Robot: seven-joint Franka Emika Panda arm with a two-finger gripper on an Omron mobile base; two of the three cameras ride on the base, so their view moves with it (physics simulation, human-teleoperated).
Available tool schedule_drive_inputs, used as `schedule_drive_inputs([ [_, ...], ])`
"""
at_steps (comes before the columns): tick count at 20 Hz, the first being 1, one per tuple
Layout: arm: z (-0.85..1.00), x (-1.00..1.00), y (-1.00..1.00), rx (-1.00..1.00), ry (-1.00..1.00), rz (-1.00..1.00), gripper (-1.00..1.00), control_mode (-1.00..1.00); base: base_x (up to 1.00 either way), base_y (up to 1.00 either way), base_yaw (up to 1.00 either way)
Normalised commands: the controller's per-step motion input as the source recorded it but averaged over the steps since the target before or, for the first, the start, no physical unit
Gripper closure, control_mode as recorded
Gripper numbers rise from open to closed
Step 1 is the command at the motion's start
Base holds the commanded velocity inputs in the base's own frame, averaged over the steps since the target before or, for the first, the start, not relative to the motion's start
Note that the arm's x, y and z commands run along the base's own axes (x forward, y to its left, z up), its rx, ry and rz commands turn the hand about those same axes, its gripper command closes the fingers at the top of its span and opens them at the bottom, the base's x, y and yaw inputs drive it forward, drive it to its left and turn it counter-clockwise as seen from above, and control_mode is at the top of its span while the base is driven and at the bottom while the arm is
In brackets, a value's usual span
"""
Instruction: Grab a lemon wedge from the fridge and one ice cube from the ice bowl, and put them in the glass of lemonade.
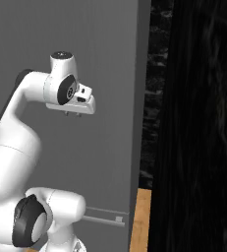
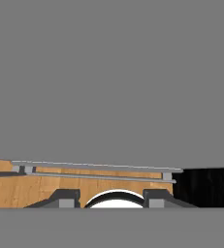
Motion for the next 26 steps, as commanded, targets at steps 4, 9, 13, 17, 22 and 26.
schedule_drive_inputs([
  [4, 0.00, -0.11, 0.01, 0.00, 0.00, 0.00, -1.00, -1.00, 0.00, 0.00, 0.00],
  [9, 0.00, -0.38, 0.04, 0.04, 0.00, 0.00, -1.00, -1.00, 0.00, 0.00, 0.00],
  [13, 0.00, -0.43, 0.00, 0.03, 0.00, 0.00, -1.00, -1.00, 0.00, 0.00, 0.00],
  [17, 0.00, -0.33, 0.00, 0.00, 0.00, 0.00, -1.00, -1.00, 0.00, 0.00, 0.00],
  [22, 0.00, -0.25, 0.00, 0.00, 0.00, 0.00, -1.00, -1.00, 0.00, 0.00, 0.00],
  [26, -0.11, -0.25, 0.00, 0.00, 0.00, 0.00, -1.00, -1.00, 0.00, 0.00, 0.00],
])
